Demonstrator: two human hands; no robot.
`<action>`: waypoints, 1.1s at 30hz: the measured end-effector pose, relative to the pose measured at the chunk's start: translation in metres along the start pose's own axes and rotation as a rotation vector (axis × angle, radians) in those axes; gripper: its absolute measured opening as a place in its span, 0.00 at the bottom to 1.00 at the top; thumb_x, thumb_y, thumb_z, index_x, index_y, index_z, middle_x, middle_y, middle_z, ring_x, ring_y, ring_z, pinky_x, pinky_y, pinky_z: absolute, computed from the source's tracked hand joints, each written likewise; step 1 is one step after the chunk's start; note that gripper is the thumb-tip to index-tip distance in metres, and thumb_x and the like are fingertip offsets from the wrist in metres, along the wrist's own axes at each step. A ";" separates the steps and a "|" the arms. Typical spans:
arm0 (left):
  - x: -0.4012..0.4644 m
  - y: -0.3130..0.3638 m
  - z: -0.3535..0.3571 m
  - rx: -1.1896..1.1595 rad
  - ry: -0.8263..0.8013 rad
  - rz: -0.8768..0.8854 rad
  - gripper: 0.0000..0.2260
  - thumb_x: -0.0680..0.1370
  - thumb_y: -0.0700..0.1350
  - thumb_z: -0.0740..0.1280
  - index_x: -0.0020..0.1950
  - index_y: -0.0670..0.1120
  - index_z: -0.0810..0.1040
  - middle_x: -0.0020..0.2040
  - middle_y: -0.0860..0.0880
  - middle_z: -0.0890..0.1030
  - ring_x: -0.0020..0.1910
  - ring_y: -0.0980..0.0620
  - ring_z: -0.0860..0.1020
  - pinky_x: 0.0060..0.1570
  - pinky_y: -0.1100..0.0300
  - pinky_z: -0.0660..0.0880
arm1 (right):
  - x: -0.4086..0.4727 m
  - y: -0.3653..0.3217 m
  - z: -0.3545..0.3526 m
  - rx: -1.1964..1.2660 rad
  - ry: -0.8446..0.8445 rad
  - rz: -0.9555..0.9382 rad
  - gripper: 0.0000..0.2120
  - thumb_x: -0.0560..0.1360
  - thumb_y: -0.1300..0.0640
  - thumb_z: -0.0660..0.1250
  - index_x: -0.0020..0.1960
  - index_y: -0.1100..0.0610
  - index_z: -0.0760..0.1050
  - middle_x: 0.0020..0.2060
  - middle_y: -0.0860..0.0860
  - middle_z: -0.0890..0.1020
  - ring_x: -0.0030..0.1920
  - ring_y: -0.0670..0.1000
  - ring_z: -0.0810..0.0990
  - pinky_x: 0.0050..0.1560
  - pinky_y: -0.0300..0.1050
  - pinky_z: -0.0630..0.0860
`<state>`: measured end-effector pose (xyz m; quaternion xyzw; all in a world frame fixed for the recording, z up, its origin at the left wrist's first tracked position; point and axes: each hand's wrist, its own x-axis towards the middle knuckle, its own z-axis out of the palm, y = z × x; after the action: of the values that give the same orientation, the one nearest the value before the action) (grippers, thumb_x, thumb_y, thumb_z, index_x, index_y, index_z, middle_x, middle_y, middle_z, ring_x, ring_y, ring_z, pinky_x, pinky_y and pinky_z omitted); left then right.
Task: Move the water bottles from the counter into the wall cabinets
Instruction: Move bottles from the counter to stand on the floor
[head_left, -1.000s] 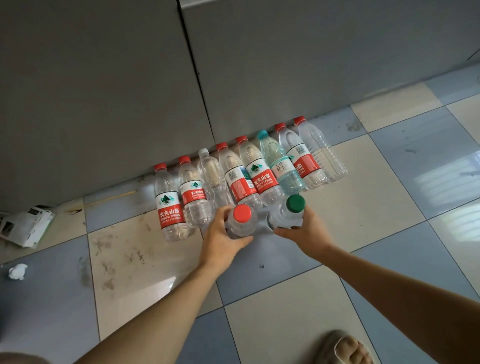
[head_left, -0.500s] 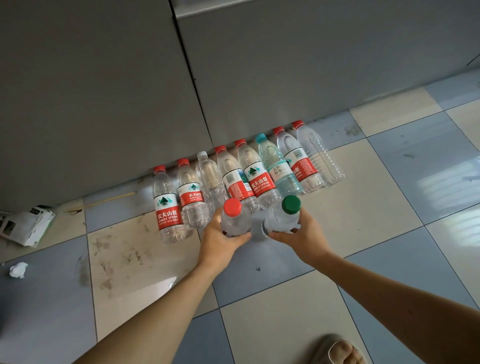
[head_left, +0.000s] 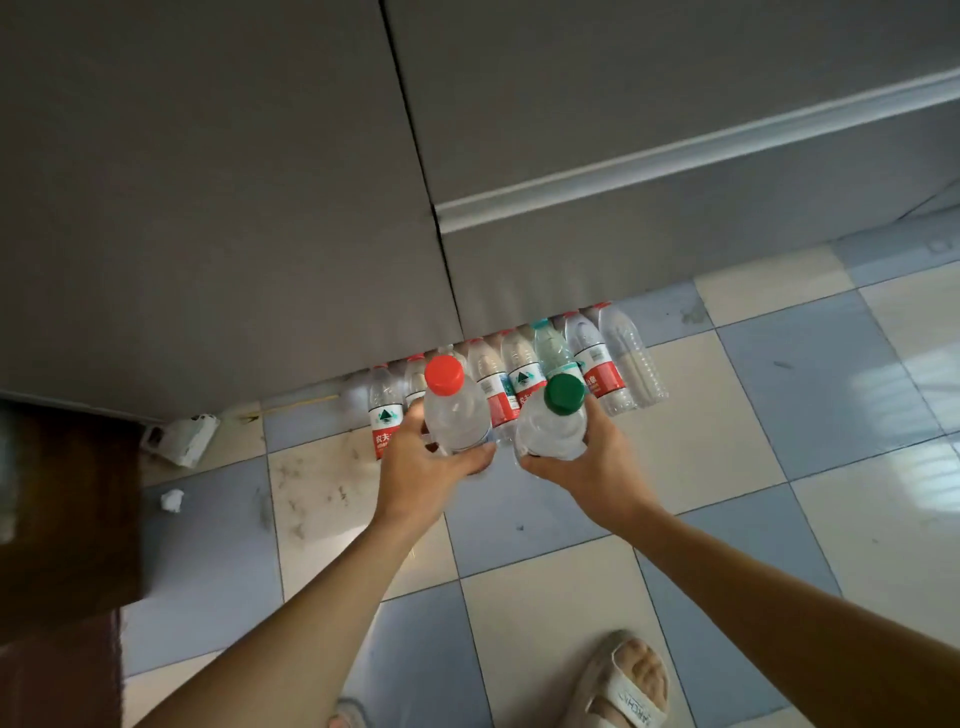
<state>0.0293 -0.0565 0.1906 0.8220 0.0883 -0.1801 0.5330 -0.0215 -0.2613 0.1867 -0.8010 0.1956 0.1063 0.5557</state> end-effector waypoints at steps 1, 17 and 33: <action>-0.007 0.016 -0.011 -0.008 0.007 0.000 0.30 0.62 0.48 0.85 0.61 0.50 0.78 0.51 0.55 0.84 0.51 0.53 0.82 0.43 0.67 0.76 | -0.007 -0.019 -0.006 -0.001 0.003 -0.003 0.36 0.65 0.48 0.83 0.67 0.43 0.70 0.55 0.40 0.81 0.55 0.43 0.80 0.53 0.37 0.76; -0.146 0.338 -0.232 -0.115 0.036 0.199 0.27 0.59 0.63 0.81 0.55 0.63 0.76 0.50 0.64 0.83 0.52 0.63 0.80 0.48 0.65 0.75 | -0.165 -0.418 -0.091 0.084 0.079 -0.151 0.30 0.64 0.53 0.83 0.59 0.41 0.71 0.51 0.39 0.82 0.48 0.37 0.81 0.39 0.29 0.78; -0.273 0.669 -0.461 -0.323 0.057 0.748 0.19 0.70 0.45 0.80 0.58 0.52 0.80 0.50 0.54 0.86 0.49 0.54 0.84 0.49 0.58 0.81 | -0.327 -0.796 -0.168 0.192 0.224 -0.548 0.25 0.64 0.54 0.83 0.57 0.50 0.77 0.47 0.45 0.87 0.48 0.43 0.86 0.46 0.41 0.81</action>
<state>0.0968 0.0963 1.0316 0.7077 -0.1747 0.0654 0.6814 0.0200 -0.1105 1.0496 -0.7744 0.0418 -0.1555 0.6118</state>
